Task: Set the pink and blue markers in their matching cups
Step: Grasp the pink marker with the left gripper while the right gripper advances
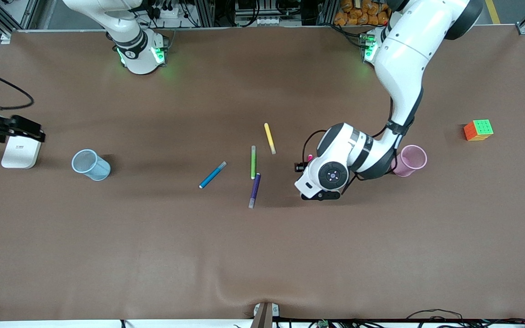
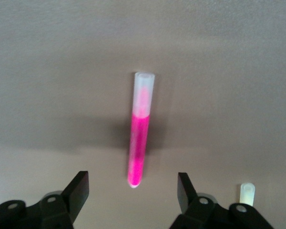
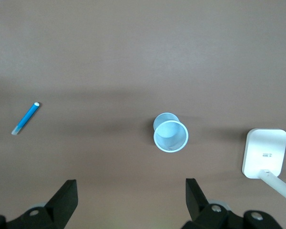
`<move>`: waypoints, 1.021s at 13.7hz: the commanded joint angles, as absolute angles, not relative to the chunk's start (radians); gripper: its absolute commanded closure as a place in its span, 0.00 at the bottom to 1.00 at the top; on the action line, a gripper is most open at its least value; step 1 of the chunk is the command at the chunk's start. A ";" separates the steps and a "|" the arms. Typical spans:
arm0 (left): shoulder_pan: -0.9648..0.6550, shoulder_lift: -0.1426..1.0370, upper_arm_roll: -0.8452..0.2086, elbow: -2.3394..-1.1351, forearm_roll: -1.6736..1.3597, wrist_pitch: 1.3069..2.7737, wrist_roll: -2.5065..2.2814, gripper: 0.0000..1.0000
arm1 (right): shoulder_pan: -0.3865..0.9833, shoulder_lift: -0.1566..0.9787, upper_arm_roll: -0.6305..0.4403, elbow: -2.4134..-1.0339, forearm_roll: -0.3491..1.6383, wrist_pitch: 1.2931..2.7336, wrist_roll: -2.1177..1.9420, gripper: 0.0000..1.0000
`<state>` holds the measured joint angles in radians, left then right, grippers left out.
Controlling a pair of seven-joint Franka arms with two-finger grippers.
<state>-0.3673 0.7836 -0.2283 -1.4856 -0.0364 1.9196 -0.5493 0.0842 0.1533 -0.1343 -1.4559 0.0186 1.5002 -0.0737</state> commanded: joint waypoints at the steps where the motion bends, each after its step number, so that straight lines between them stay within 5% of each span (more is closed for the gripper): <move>1: -0.374 0.824 -0.219 -1.456 -0.021 1.945 -0.545 0.16 | 0.106 0.190 -0.137 -1.443 0.029 1.525 -0.074 0.00; 14: -0.388 0.850 -0.218 -1.457 -0.009 2.026 -0.488 0.50 | 0.241 0.296 -0.137 -1.454 0.129 1.577 0.256 0.00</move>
<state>-0.3794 0.8333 -0.2254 -1.4798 -0.0252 2.0190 -0.4984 0.2090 0.2796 -0.1304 -1.4578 0.1145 1.5786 0.1833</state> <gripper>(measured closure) 0.476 0.000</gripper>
